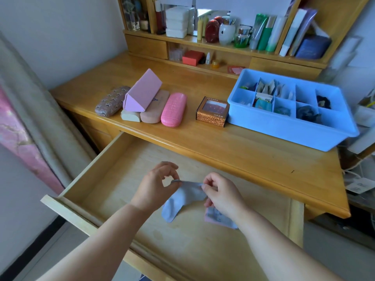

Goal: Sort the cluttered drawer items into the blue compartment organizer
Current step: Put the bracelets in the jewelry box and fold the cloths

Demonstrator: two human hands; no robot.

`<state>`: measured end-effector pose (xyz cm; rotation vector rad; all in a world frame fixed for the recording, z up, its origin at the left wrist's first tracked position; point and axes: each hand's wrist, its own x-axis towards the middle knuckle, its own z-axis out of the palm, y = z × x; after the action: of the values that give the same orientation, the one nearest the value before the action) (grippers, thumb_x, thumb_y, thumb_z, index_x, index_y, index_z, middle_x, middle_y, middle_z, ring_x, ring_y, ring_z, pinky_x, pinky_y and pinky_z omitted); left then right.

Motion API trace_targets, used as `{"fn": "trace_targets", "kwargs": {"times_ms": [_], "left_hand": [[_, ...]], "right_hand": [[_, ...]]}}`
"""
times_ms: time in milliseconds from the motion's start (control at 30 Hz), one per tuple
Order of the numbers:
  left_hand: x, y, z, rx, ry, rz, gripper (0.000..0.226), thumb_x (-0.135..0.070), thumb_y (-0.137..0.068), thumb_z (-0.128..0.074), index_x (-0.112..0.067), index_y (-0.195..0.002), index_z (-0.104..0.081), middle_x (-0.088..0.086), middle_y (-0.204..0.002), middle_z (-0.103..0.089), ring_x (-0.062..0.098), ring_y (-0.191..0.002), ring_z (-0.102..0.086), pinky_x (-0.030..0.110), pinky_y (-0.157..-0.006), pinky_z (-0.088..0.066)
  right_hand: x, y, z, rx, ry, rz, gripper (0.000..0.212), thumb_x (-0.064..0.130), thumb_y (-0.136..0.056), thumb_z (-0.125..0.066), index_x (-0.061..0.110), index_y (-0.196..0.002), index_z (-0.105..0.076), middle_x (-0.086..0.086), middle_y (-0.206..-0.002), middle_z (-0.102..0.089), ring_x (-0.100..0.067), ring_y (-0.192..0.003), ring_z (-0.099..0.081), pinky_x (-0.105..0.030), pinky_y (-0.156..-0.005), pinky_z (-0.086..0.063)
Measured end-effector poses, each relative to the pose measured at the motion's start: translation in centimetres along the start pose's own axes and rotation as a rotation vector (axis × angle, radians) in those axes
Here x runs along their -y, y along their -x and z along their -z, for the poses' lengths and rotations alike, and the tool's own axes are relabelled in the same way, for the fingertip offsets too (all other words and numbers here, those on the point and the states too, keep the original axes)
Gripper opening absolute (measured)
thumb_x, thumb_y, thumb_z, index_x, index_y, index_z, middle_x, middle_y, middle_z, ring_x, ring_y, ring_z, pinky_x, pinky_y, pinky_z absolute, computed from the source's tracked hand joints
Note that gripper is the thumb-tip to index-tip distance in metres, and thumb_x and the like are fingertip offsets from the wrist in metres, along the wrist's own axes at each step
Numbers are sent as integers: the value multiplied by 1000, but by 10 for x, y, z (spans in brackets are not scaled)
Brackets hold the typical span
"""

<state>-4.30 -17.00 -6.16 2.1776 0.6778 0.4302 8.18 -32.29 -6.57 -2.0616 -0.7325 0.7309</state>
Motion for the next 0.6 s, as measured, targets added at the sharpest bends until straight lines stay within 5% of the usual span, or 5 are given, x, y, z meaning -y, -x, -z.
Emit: {"fn": "trace_targets", "kwargs": {"times_ms": [133,300,467,600], "left_hand": [[-12,3,3,76,149,97,23,-6,-80,-68,-24,-71,-58,-3,-58,-55,11,-49,-43,24,-49,-38],[-28,11,-5,186,276,146,19,3,-83,-63,-15,-76,-62,-7,-58,-62,10,-52,-57,18,-56,-47],[-39,13,-26,203,238,193,14,-2,-83,-61,-13,-75,-60,6,-62,-68,15,-58,-62,24,-61,-48],[-42,13,-39,136,329,147,11,-2,-83,-65,-11,-76,-61,8,-83,-72,13,-72,-64,22,-67,-47]], "right_hand": [[6,12,14,4,-53,69,15,16,-87,-63,25,-78,-54,2,-69,-67,-17,-59,-65,-34,-66,-52],[-12,28,43,-37,158,76,10,21,-79,-67,24,-71,-62,14,-53,-59,-1,-47,-51,-14,-48,-35],[-27,41,61,-73,-70,-70,11,11,-84,-66,17,-75,-63,2,-61,-66,-8,-50,-60,-19,-51,-44],[-35,49,68,-176,-74,37,13,12,-82,-68,21,-74,-66,5,-72,-71,-7,-65,-64,-19,-62,-45]]}}
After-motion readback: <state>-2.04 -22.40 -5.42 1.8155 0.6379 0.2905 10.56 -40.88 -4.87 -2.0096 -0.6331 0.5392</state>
